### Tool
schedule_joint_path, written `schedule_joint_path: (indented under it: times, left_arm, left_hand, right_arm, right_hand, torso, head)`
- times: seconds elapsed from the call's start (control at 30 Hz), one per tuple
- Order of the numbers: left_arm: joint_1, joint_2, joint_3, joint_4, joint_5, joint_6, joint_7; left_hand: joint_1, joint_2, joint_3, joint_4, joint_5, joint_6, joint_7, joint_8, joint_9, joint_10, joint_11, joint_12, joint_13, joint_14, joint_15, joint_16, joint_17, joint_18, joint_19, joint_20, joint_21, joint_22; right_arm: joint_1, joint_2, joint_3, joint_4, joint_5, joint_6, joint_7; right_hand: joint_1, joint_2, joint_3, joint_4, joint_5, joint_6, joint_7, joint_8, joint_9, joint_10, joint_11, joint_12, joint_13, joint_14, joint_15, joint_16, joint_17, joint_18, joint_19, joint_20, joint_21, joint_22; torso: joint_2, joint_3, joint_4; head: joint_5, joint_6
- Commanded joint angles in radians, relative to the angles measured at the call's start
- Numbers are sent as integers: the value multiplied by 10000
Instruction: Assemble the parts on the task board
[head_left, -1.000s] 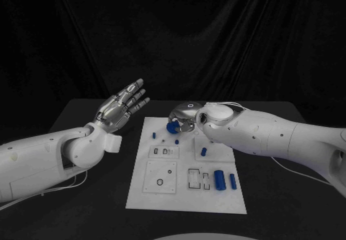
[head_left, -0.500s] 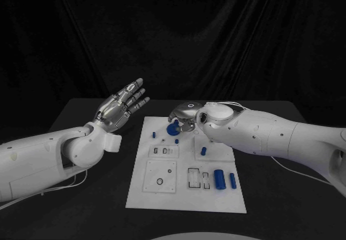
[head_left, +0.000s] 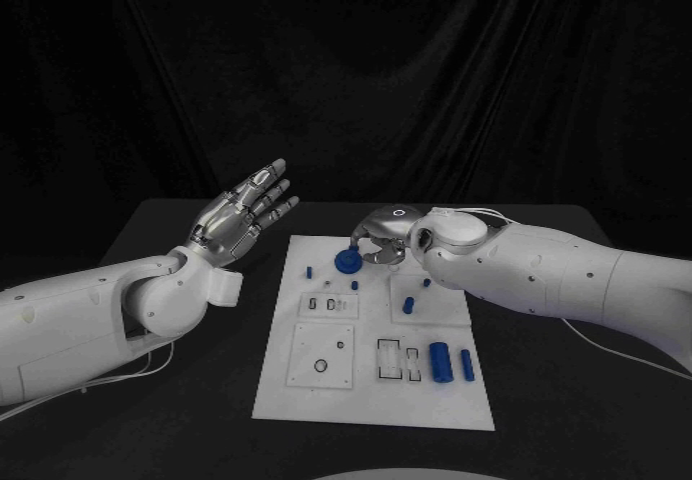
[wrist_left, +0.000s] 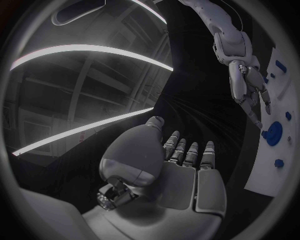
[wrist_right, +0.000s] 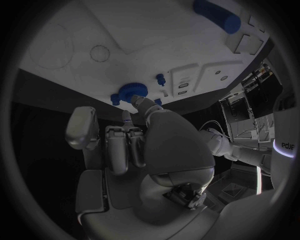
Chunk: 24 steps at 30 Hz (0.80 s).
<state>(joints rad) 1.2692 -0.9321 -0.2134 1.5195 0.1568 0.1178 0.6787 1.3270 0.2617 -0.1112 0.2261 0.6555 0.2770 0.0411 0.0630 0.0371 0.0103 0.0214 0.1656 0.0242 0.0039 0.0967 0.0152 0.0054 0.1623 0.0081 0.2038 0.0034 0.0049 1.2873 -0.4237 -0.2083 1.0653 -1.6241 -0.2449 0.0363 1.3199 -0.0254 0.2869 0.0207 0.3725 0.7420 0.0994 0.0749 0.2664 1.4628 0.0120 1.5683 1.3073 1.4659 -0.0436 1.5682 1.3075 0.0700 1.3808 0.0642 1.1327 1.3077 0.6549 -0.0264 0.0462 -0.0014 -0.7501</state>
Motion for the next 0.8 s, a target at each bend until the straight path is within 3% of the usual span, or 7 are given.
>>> schedule_joint_path:
  times: [0.03, 0.1, 0.13, 0.27, 0.4, 0.57, 0.8]
  left_arm:
    - [-5, -12, 10, 11, -8, 119, 734]
    - [-5, -12, 10, 3, -8, 119, 724]
    - [-5, -6, 10, -7, -8, 122, 722]
    - [-5, 62, 10, -98, -8, 111, 729]
    - [-5, 121, 10, -176, -8, 114, 695]
    - [-7, 129, 10, -204, -8, 134, 657]
    - [-21, 199, 8, -263, -8, 177, 599]
  left_hand:
    - [72, -13, 52, 8, 31, -13, 34, 67, 13, 17, 81, 36, 14, 15, 83, 58, 11, 130, 1, 67, 32, 1]
    - [76, -13, 56, 5, 37, -4, 35, 69, 14, 17, 86, 38, 14, 14, 83, 54, 10, 130, 1, 68, 32, 1]
    - [76, -13, 56, 5, 37, -4, 35, 69, 14, 17, 86, 38, 14, 14, 83, 54, 10, 130, 1, 68, 32, 1]
    - [79, -21, 56, 0, 32, -8, 36, 68, 13, 17, 89, 39, 14, 14, 84, 57, 11, 130, 0, 68, 31, 1]
    - [82, -24, 57, -3, 33, -4, 35, 69, 14, 17, 91, 42, 15, 15, 84, 58, 11, 130, 2, 68, 32, 2]
    - [86, -28, 58, -7, 35, 14, 35, 74, 17, 18, 91, 51, 16, 16, 85, 65, 13, 130, 1, 68, 31, 1]
    - [92, -30, 62, -13, 40, 20, 34, 77, 17, 19, 90, 56, 17, 16, 84, 63, 12, 131, 0, 68, 31, 1]
  right_arm:
    - [264, -526, 14, 483, -49, -613, 57]
    - [443, -974, 13, 878, -49, -708, 31]
    - [546, -1238, 13, 1104, -49, -788, 17]
    - [838, -2159, 12, 1824, -49, -1105, -64]
    - [978, -2986, 10, 2411, -49, -1297, -195]
    - [963, -3700, 8, 2883, -49, -1561, -319]
    - [579, -4529, 5, 3257, -34, -2115, -327]
  right_hand:
    - [-377, -24, -134, 290, -463, 229, -60, 87, -38, 1080, -53, 25, 2635, 1049, -40, 26, 2633, 180, 0, 5, 43, 1463]
    - [-825, -89, -447, 696, -1451, 368, -75, 100, -77, 1080, -65, 25, 2635, 1049, -53, 26, 2633, 150, 96, -7, 189, 1506]
    - [-903, -125, -552, 790, -1679, 451, -76, 120, -83, 1080, -73, 25, 2635, 1049, -66, 26, 2633, 128, 160, -19, 296, 1537]
    - [-800, -193, -661, 808, -1807, 705, -123, 210, -61, 1080, -103, 25, 2635, 1049, -105, 26, 2633, 97, 261, -50, 458, 1583]
    - [-497, -331, -708, 683, -1780, 924, -165, 279, -32, 1080, -137, 25, 2635, 1049, -153, 26, 2633, 63, 357, -93, 629, 1631]
    - [-432, -487, -843, 730, -1983, 1013, -185, 292, -16, 1080, -157, 25, 2635, 1049, -175, 26, 2633, 54, 388, -120, 668, 1642]
    - [-331, -706, -1119, 1155, -2162, 1215, -293, 329, 65, 1080, -262, 25, 2635, 1049, -314, 26, 2633, -75, 735, -251, 1352, 1818]
  torso:
    - [-3, 1, 3]
    - [-10, 0, -8]
    - [-10, 0, -9]
    - [-8, 0, -13]
    - [-10, -9, -24]
    - [-15, -25, -15]
    - [-55, -21, -57]
  head:
    - [25, -3]
    - [-1, -29]
    - [-14, -32]
    - [-69, -18]
    - [-83, 22]
    - [-66, 12]
    - [-6, -18]
